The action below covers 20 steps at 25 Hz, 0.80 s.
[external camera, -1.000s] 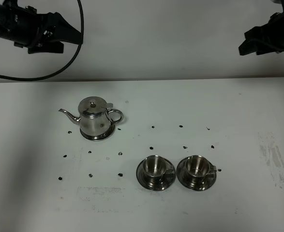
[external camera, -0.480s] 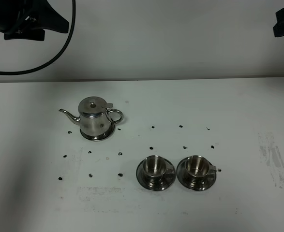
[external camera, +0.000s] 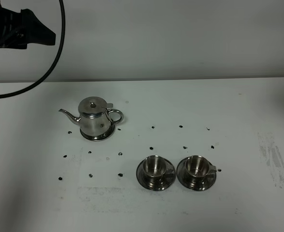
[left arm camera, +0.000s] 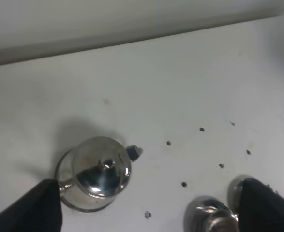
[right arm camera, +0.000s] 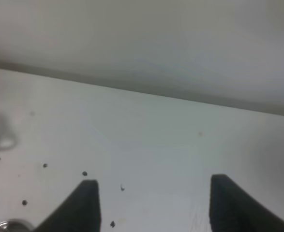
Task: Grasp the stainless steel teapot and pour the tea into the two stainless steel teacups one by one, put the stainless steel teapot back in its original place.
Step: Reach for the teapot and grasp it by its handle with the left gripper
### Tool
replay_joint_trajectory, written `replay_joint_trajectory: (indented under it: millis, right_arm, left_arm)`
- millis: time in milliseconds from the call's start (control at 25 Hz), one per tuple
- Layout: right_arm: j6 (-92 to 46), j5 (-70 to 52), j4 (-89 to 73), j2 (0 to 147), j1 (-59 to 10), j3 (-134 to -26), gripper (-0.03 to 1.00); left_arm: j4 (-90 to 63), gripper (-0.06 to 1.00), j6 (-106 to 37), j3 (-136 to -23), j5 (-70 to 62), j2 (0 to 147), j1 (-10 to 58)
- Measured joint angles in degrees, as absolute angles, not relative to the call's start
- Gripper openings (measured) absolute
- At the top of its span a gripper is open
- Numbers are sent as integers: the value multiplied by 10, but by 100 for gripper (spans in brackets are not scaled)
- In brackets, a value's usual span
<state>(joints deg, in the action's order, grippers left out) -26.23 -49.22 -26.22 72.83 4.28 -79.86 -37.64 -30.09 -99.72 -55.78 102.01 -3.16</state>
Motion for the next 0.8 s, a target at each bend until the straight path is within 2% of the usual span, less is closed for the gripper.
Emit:
replay_joint_trajectory:
  millis: [240,400,600,800]
  right_arm:
    - [-264,-438,-286,532,43,-629,48]
    - [-256,-431,-288,388,43,-552,46]
    - [-231,-475,-270,236,43,-505,44]
    - [-149,-546,-205,137,43,-480,44]
  left_arm:
    - [-371,71,-352,-981,-520,1018,-18]
    - [-315,71,-391,-981,-504,1018,19]
    - [-195,71,-394,-981,-486,1027,80]
    - [-97,71,-396,-981,-469,1059,138]
